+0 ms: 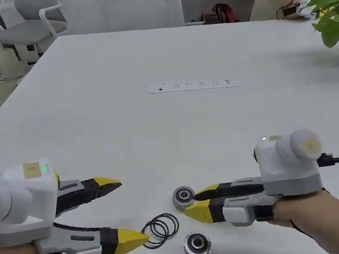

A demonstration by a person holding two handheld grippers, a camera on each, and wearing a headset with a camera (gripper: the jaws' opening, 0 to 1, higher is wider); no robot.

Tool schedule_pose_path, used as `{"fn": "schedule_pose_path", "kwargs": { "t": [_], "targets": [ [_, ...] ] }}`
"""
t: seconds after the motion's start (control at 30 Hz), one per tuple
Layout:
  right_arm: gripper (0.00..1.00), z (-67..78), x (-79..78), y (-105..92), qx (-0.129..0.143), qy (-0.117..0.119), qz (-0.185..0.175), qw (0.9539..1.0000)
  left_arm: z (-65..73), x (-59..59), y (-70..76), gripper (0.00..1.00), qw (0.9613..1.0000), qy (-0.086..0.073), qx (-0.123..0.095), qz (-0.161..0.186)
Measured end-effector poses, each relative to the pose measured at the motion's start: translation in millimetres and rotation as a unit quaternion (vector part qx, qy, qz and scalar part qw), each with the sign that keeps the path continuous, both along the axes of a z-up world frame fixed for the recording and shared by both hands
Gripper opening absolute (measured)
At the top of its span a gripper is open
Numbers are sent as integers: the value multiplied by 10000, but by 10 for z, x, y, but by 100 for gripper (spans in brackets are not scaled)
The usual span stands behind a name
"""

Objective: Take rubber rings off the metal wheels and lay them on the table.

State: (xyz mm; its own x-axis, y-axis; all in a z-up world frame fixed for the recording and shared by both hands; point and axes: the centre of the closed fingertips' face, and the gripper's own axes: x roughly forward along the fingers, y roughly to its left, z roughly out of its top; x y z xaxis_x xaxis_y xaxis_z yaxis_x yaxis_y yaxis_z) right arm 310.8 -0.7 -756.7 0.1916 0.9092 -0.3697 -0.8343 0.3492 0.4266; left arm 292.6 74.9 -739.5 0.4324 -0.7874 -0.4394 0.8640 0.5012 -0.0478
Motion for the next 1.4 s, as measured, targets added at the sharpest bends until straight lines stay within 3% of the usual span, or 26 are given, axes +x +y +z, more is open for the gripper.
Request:
{"fn": "schedule_pose_path", "kwargs": {
  "t": [0.2, 0.47, 0.83, 1.4],
  "targets": [
    [33, 168, 12, -76, 46, -373, -10, 9993, 29, -10, -2, 69, 10000, -9, -5, -17],
    [45, 262, -45, -217, -32, -879, 96, 9961, 60, -6, 47, 70, 10000, -43, -27, 75],
    [60, 324, -26, -466, -69, -1208, -72, 9926, 76, -23, 77, 72, 9999, -84, -13, 115],
    [75, 195, -139, -732, -436, -1510, -164, 9874, 40, -116, 91, 77, 9999, -85, 72, 62]
  ]
}}
